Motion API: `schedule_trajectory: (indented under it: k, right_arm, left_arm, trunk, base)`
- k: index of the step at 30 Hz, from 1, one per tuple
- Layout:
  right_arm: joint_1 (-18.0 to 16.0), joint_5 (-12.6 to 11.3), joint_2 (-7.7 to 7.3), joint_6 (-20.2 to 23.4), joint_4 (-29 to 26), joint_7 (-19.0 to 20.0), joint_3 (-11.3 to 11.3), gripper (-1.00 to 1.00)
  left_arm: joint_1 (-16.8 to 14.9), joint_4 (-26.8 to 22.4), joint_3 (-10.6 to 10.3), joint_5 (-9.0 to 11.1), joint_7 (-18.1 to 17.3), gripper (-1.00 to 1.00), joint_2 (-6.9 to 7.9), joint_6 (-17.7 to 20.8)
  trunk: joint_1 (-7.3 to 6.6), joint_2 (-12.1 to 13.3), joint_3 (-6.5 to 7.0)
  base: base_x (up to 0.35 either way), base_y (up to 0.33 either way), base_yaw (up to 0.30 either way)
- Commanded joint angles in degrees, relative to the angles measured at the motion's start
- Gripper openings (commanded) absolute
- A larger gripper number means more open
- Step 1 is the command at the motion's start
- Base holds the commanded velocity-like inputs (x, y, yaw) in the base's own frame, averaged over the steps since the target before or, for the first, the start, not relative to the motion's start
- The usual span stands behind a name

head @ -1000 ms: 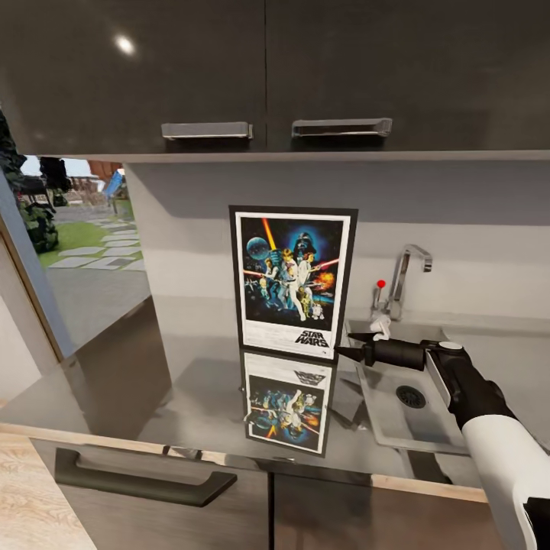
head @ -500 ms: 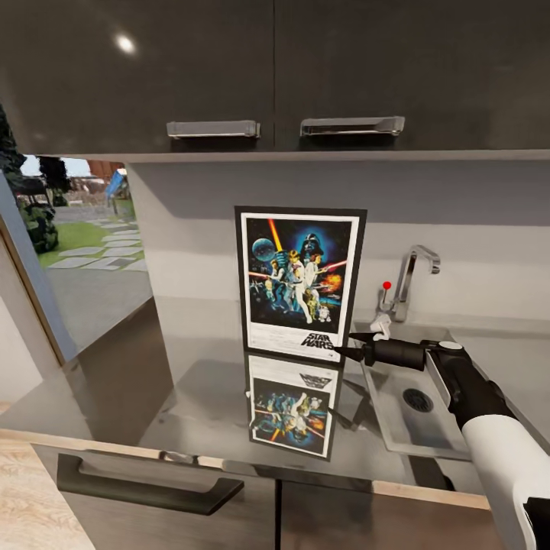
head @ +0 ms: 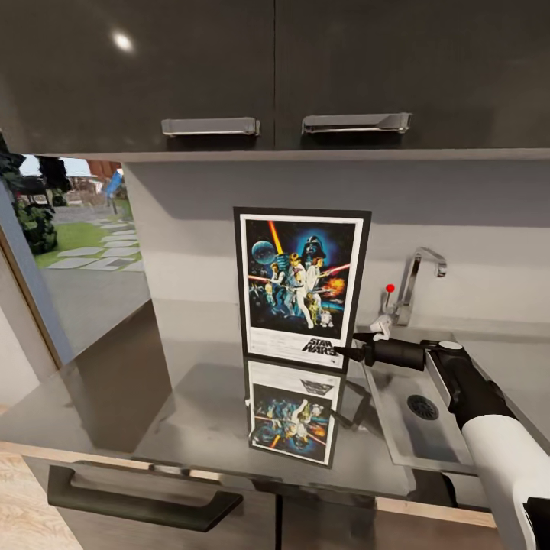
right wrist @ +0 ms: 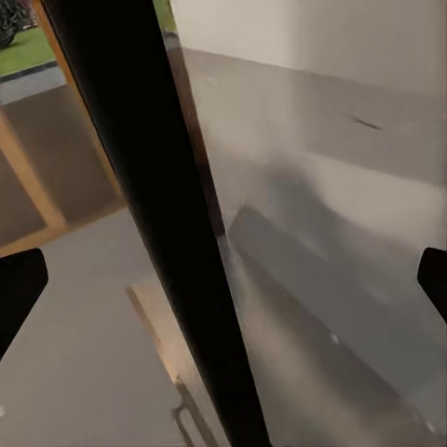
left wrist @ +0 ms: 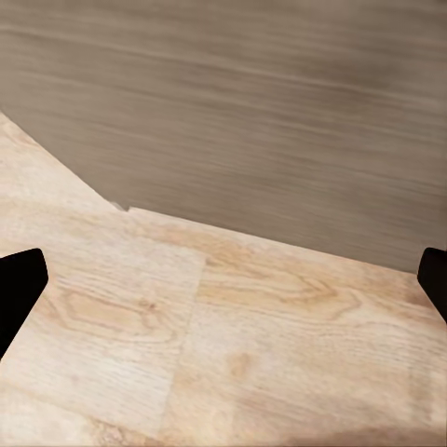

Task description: Pick up the poster from the kitchen countertop and hang it on one of the wall nails in the kitchen.

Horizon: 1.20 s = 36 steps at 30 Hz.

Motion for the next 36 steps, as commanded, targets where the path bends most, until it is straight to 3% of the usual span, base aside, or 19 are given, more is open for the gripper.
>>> schedule_trajectory:
  k: [1, 35, 36]
  right_arm:
    - [0.0, 0.0, 0.02, 0.5, -0.1, 0.3, -0.1, 1.00]
    - [0.0, 0.0, 0.02, 0.5, -0.1, 0.2, -0.1, 1.00]
    - [0.0, 0.0, 0.02, 0.5, -0.1, 0.3, -0.1, -1.00]
  left_arm:
    - [0.0, -0.1, 0.0, 0.0, -0.1, 1.00, 0.02, 0.0]
    - [0.0, -0.2, 0.0, 0.0, -0.1, 1.00, 0.24, 0.0]
    - [0.0, -0.2, 0.0, 0.0, -0.1, 1.00, 0.25, 0.0]
  trunk:
    - [0.00, 0.0, -0.05]
    - [0.00, 0.0, -0.05]
    - [0.00, 0.0, -0.05]
  base:
    - [0.013, 0.000, 0.000]
    - [-0.025, -0.003, 0.000]
    - [0.000, 0.000, 0.000]
